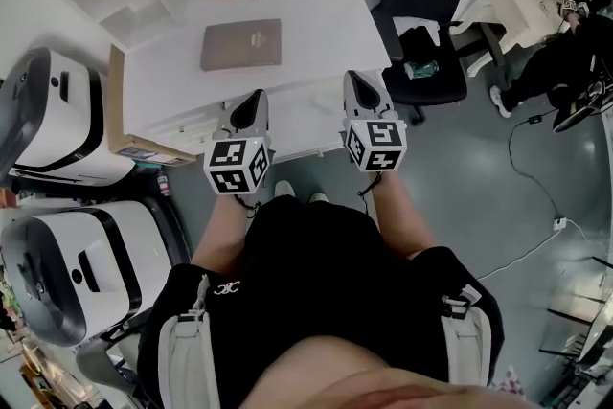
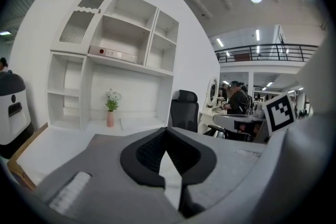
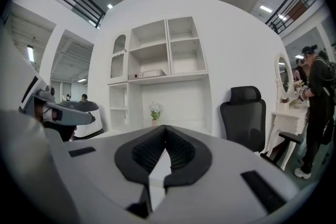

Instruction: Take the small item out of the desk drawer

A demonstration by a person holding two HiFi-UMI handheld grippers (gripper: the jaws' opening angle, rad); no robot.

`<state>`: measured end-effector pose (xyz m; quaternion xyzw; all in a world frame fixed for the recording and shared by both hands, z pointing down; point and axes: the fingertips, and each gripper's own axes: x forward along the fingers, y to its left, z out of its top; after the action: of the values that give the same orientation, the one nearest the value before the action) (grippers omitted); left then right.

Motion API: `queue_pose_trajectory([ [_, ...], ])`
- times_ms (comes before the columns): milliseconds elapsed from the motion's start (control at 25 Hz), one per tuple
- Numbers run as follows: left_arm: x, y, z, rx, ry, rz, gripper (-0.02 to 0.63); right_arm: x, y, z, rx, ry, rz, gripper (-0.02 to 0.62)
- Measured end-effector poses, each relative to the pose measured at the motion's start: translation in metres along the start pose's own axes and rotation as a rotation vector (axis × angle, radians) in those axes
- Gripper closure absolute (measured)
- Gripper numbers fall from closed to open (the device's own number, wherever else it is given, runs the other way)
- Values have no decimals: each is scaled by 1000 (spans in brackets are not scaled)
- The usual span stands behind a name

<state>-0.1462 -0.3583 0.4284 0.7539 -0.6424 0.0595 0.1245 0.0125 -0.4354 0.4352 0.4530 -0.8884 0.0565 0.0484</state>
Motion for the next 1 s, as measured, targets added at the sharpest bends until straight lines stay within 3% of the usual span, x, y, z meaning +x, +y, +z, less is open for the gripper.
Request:
queue_pose_trajectory([
  [160,18,10,6,2,-2,-12,592,21,-4,-7,-23,35,28,592],
  [320,27,19,7,-9,2,-12,592,42,4,-26,-86,134,114,455],
  [440,30,29,3,-24,8,3,592,55,9,-49,-141,228,160,408],
  [1000,31,68,-23,-74,68,79,592,89,17,-163,-336,578,361,402],
])
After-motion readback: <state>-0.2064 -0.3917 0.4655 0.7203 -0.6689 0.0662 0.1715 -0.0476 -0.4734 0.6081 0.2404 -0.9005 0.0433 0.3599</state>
